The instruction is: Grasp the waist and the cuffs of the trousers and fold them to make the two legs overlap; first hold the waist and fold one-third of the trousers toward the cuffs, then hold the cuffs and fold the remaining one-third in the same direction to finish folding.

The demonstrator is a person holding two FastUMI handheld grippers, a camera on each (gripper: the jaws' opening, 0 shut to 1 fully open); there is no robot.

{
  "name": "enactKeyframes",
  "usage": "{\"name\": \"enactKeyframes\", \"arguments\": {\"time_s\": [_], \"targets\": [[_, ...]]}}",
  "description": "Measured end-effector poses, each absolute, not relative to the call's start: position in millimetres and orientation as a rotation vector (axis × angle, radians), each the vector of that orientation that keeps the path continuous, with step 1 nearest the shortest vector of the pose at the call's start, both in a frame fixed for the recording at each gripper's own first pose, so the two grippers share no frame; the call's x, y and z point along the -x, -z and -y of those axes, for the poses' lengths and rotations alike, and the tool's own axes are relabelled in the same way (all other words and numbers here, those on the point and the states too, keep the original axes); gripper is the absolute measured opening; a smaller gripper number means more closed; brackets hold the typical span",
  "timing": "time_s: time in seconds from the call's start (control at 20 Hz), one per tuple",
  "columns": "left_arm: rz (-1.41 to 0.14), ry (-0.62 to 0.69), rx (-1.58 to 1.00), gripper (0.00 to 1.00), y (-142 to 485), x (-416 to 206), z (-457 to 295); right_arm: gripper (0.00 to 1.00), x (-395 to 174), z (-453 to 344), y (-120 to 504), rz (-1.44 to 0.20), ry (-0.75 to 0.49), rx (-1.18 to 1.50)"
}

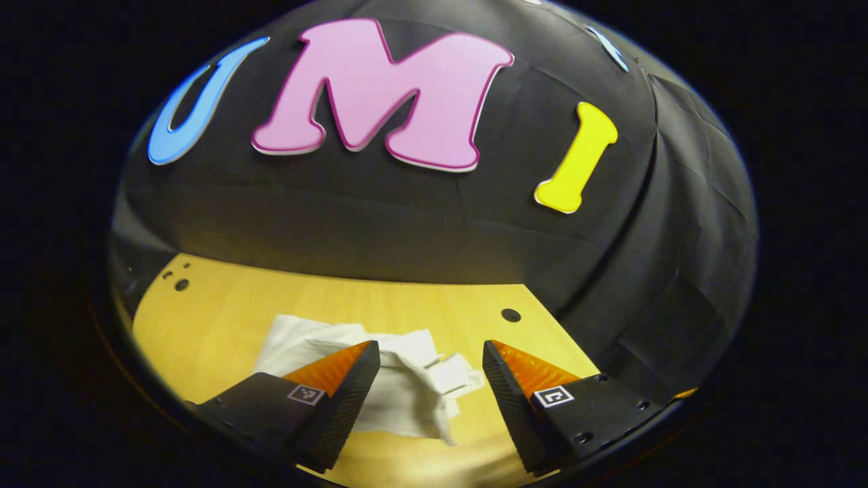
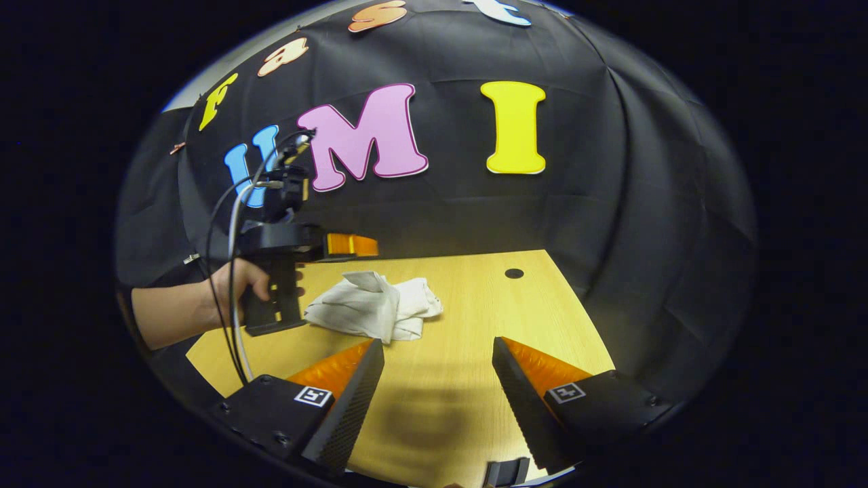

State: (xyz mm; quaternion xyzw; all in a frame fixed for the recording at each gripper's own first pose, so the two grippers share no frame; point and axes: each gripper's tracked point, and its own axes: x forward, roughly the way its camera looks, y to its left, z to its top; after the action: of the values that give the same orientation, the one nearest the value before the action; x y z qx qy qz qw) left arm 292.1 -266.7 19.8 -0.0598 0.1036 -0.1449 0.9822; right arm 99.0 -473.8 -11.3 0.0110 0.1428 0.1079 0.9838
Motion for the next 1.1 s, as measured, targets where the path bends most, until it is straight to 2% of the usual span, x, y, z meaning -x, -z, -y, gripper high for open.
{"name": "enactKeyframes", "arguments": {"time_s": [0.1, 0.25, 0.6, 0.85, 1.05, 1.1], "targets": [[-0.149, 0.216, 0.086, 0.96, -33, -260, 225, 0.99, -99, 458, 6, -0.278, -0.229, -0.017], [-0.090, 0.167, 0.087, 0.96, -40, -192, 177, 0.99, -92, 430, 4, -0.276, -0.247, -0.029], [-0.118, 0.094, -0.042, 0.96, 3, -78, 103, 0.99, -64, 374, 7, -0.256, -0.286, 0.025], [-0.134, 0.043, 0.148, 0.96, 29, -40, 67, 0.99, -43, 337, 23, -0.247, -0.282, 0.032], [-0.178, 0.088, 0.149, 0.96, 51, -22, 57, 0.99, -18, 314, 50, -0.290, -0.292, 0.039], [-0.187, 0.105, 0.145, 0.92, 55, -18, 58, 0.99, -13, 311, 56, -0.301, -0.295, 0.046]]}}
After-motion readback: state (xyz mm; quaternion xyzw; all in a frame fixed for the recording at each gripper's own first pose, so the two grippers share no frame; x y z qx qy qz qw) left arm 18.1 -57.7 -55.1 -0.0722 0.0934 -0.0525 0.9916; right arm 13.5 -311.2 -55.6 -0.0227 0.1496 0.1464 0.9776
